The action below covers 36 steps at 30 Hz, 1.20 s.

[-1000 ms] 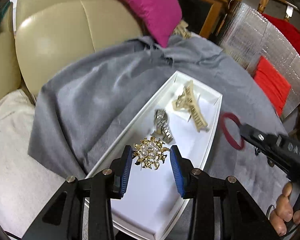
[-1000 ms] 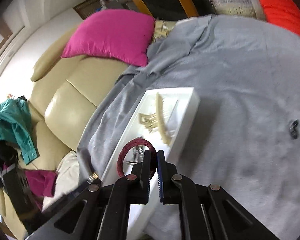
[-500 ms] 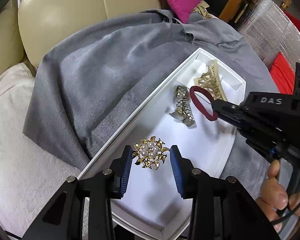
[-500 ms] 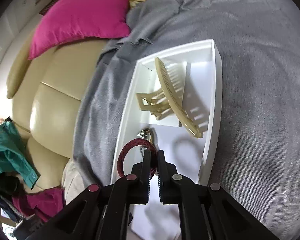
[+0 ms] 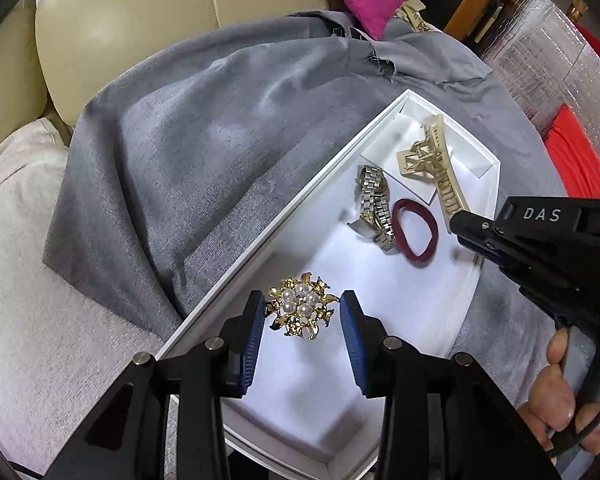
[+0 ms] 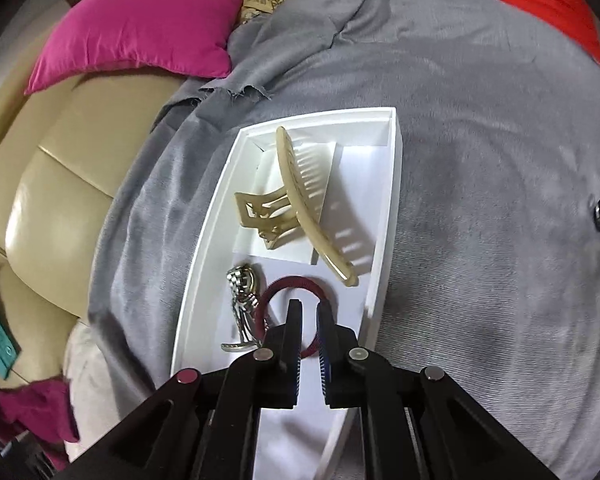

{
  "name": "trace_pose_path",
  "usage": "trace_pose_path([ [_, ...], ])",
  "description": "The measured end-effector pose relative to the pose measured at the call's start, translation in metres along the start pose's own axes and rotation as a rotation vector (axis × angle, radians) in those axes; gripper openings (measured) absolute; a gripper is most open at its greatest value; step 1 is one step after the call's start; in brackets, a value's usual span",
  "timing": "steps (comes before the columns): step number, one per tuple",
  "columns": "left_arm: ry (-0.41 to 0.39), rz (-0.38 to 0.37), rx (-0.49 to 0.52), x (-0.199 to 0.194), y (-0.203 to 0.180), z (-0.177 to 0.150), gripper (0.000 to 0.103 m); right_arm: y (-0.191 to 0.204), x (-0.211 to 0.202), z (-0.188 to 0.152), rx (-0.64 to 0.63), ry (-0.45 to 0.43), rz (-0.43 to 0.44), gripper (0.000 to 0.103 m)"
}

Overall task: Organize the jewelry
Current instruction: 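Open the left tool over the box while the right tool releases the red hair tie there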

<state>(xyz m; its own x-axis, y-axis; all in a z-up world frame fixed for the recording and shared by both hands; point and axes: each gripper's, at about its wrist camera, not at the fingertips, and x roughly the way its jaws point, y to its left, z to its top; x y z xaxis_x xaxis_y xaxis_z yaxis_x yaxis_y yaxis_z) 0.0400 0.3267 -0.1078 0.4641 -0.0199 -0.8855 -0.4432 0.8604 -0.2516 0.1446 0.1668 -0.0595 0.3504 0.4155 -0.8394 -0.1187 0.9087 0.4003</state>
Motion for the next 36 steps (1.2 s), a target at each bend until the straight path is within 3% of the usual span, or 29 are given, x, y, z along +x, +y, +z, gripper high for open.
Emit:
trace_pose_path([
  [9,-0.019,-0.014,0.028,-0.002,-0.008,0.0,0.04,-0.01,-0.04,-0.008,-0.039,-0.029,0.093,0.01],
  [15,-0.033,-0.006,0.054,-0.001,-0.017,0.0,0.041,-0.05,-0.075,-0.015,-0.033,-0.089,0.129,0.012],
  [19,-0.075,0.004,0.063,-0.008,-0.022,-0.002,0.044,-0.102,-0.1,-0.019,0.033,-0.131,0.14,0.032],
  [28,-0.272,-0.008,0.26,-0.04,-0.091,-0.024,0.048,-0.268,-0.164,-0.027,0.244,-0.286,0.058,0.031],
  [36,-0.282,-0.039,0.512,-0.031,-0.188,-0.06,0.052,-0.375,-0.181,-0.042,0.388,-0.366,0.086,0.031],
])
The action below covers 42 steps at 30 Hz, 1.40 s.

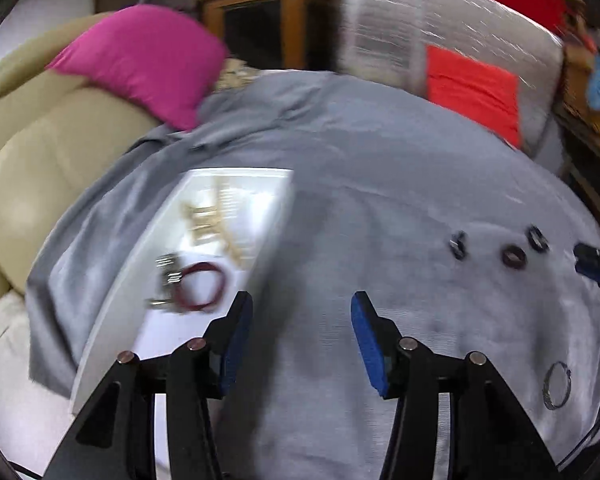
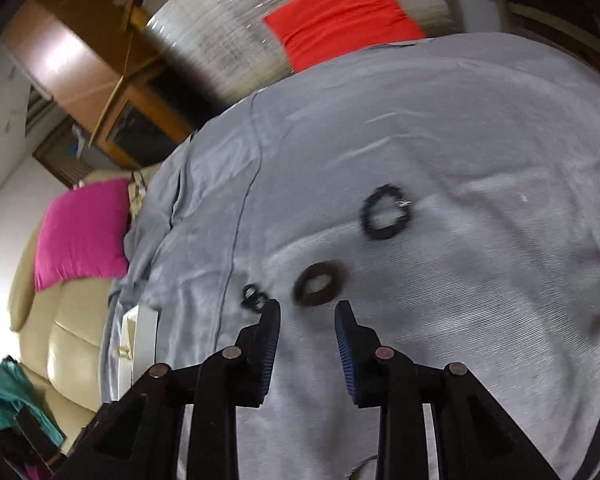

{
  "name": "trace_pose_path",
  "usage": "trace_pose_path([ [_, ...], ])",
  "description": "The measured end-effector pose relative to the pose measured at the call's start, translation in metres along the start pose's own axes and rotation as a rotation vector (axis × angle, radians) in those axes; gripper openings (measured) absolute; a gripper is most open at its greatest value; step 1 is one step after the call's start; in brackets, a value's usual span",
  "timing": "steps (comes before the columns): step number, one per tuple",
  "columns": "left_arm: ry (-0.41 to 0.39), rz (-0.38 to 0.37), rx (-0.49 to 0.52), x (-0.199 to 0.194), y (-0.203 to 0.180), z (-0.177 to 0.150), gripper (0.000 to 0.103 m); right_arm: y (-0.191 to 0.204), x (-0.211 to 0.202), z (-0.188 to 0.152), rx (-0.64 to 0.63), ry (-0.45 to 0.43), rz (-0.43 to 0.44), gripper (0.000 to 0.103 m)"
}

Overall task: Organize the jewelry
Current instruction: 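Open the left tool over the box while the right tool releases the red hair tie there, then move the left tool onto the black bangle while the right tool approaches the black scrunchie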

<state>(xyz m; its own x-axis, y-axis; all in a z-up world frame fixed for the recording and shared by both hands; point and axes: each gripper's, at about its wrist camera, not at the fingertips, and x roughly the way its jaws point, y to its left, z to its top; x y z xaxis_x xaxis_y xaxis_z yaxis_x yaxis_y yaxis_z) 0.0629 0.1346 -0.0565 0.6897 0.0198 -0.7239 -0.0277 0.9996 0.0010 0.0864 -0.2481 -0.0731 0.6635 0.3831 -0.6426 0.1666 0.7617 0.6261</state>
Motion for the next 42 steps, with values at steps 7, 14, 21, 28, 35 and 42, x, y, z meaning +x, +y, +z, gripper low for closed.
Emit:
trace_pose_path([
  [7,0.029,-0.082,0.1,0.016,-0.071,0.005,0.052,-0.037,-0.001,0.006,0.042,0.004,-0.007,0.031],
  [14,0.061,-0.153,0.142,0.028,-0.122,0.006,0.052,-0.07,-0.007,0.021,0.095,0.003,-0.002,0.031],
  [21,0.073,-0.227,0.227,0.028,-0.158,0.003,0.052,-0.085,-0.013,0.024,0.1,0.039,-0.001,0.031],
  [28,0.163,-0.487,0.398,0.013,-0.188,-0.021,0.052,-0.099,-0.024,0.021,0.105,0.042,-0.006,0.031],
  [35,0.292,-0.602,0.493,0.01,-0.208,-0.054,0.051,-0.093,-0.023,0.02,0.109,0.041,0.011,0.031],
  [42,0.362,-0.597,0.496,0.022,-0.218,-0.072,0.024,-0.082,-0.019,0.018,0.091,0.035,0.018,0.031],
])
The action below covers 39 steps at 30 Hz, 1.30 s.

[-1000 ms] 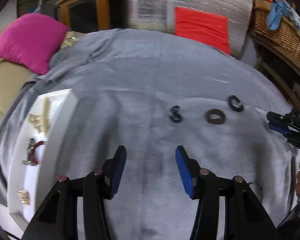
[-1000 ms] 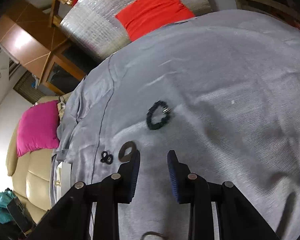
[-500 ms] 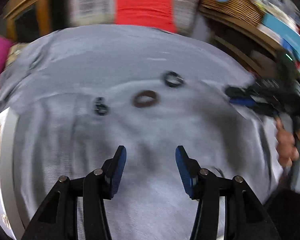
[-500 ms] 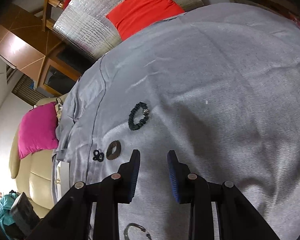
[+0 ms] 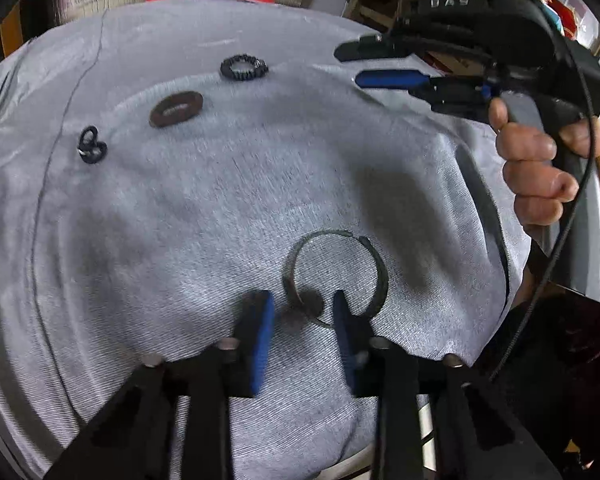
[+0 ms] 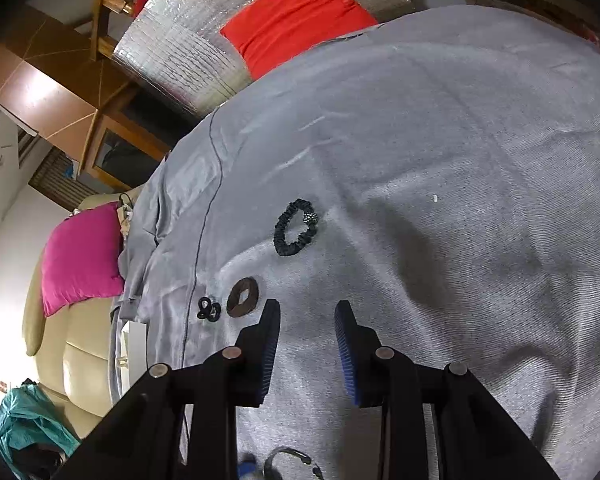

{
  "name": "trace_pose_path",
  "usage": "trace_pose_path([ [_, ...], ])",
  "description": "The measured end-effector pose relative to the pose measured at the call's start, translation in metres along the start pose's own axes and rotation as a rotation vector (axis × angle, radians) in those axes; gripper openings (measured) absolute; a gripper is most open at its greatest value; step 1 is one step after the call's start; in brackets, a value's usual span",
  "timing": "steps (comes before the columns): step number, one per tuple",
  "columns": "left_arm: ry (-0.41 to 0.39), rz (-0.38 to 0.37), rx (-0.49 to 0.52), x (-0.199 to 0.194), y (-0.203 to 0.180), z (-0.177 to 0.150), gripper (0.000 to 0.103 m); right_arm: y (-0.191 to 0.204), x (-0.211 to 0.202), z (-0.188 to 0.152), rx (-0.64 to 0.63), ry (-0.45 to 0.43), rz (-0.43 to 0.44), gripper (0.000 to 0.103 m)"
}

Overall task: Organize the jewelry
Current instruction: 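Move the left tool onto the black bangle while the right tool approaches the black scrunchie, then grasp the thin dark bangle with the left tool while the right tool grasps the black scrunchie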

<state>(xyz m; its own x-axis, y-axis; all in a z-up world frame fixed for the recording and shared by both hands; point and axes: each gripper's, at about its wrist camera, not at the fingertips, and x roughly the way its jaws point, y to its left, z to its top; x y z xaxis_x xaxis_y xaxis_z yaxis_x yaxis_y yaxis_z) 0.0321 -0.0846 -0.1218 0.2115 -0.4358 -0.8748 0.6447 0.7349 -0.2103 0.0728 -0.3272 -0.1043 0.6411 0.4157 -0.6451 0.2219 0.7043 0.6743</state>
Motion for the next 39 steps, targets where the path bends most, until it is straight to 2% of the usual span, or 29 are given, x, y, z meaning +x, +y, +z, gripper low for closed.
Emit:
trace_pose_path([
  [3,0.002,0.009,0.0,0.006,-0.002,0.0,0.023,0.002,0.003,0.0,-0.002,0.002,-0.003,0.031],
  [8,-0.003,0.016,-0.019,0.012,-0.002,0.006,0.007,0.004,0.009,0.002,-0.01,0.005,-0.017,0.031],
  [11,-0.016,0.024,-0.026,0.009,0.002,0.008,0.004,0.004,0.013,0.005,-0.012,0.0,-0.017,0.031],
  [20,-0.076,0.074,-0.075,-0.001,0.02,0.022,0.003,0.015,0.048,0.025,-0.071,0.005,-0.029,0.031],
  [28,-0.14,0.202,-0.126,-0.017,0.046,0.031,0.003,0.019,0.079,0.046,-0.097,0.001,-0.09,0.031],
  [33,-0.135,0.26,-0.166,-0.016,0.063,0.036,0.003,0.012,0.09,0.062,-0.073,-0.01,-0.113,0.031],
  [39,-0.113,0.27,-0.186,-0.006,0.077,0.043,0.003,0.011,0.101,0.075,-0.067,-0.003,-0.11,0.031],
])
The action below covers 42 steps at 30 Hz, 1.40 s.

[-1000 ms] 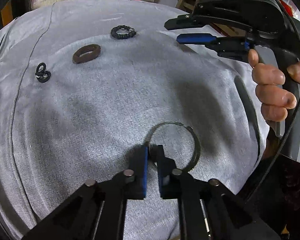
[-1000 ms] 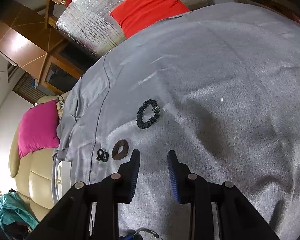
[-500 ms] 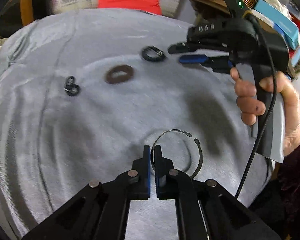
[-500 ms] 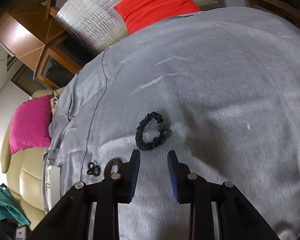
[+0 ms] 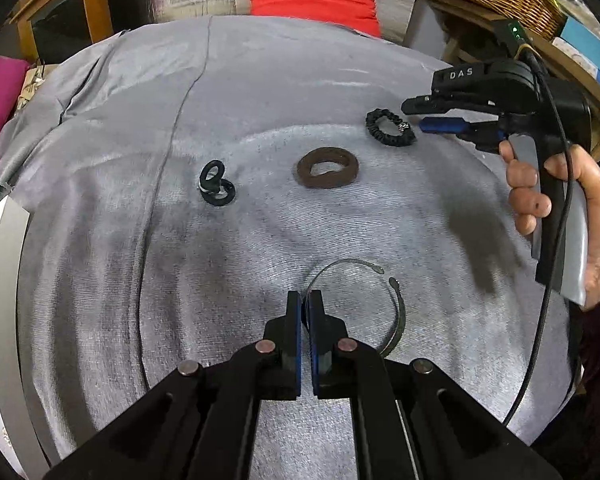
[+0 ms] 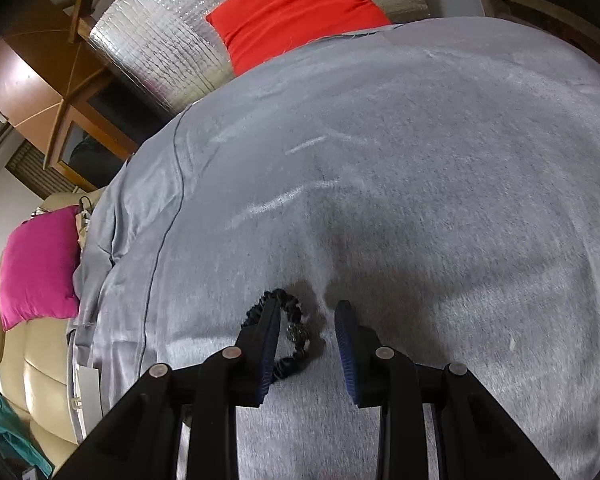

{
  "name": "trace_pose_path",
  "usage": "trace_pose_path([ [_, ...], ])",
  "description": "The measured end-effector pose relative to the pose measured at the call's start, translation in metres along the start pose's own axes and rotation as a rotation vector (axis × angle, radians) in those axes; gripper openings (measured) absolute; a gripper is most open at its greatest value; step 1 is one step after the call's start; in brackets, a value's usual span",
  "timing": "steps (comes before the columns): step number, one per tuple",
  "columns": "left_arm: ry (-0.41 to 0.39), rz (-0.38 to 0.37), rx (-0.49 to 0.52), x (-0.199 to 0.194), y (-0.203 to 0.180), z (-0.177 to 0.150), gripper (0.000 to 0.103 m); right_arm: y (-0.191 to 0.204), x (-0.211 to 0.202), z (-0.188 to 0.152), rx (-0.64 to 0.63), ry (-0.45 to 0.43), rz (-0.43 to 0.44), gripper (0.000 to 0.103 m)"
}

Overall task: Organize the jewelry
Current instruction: 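Grasp the thin dark bangle with the left tool while the right tool grasps the black scrunchie, then carry the bangle in the left tool and scrunchie in the right tool to the white box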

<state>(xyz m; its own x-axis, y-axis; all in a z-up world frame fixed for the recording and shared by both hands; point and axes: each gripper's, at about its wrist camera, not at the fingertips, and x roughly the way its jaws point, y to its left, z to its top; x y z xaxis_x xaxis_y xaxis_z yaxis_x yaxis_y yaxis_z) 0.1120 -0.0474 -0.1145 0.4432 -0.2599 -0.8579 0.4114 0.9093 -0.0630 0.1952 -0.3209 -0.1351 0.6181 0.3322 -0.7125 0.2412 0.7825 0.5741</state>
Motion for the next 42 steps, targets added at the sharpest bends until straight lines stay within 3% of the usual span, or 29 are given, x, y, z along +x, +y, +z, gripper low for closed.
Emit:
trace_pose_path([
  [10,0.007,0.027,0.013,0.009,-0.005,0.002,0.003,0.014,0.024,0.005,-0.04,0.022,-0.038,0.032],
  [15,0.019,0.038,0.022,0.015,-0.006,0.002,0.003,0.035,0.031,0.0,-0.163,0.024,-0.154,0.03],
  [19,0.03,0.021,0.009,0.014,-0.005,0.001,0.006,0.044,0.033,-0.007,-0.246,0.016,-0.248,0.013],
  [20,0.032,0.015,0.004,0.014,-0.004,0.0,0.009,0.044,0.033,-0.008,-0.252,0.016,-0.254,0.012],
  [24,0.03,0.011,-0.002,0.013,0.0,-0.002,0.019,0.038,0.026,-0.006,-0.21,0.023,-0.207,0.012],
  [32,0.035,-0.007,-0.028,0.008,0.006,-0.002,0.019,0.027,-0.004,-0.014,-0.129,0.062,-0.07,0.012],
  [38,0.034,-0.02,-0.036,0.008,0.011,-0.005,0.019,0.02,-0.028,-0.031,-0.104,0.074,-0.033,0.012],
  [42,0.039,-0.074,-0.041,0.004,0.011,-0.007,0.019,0.019,-0.037,-0.04,-0.088,0.069,-0.024,0.012],
])
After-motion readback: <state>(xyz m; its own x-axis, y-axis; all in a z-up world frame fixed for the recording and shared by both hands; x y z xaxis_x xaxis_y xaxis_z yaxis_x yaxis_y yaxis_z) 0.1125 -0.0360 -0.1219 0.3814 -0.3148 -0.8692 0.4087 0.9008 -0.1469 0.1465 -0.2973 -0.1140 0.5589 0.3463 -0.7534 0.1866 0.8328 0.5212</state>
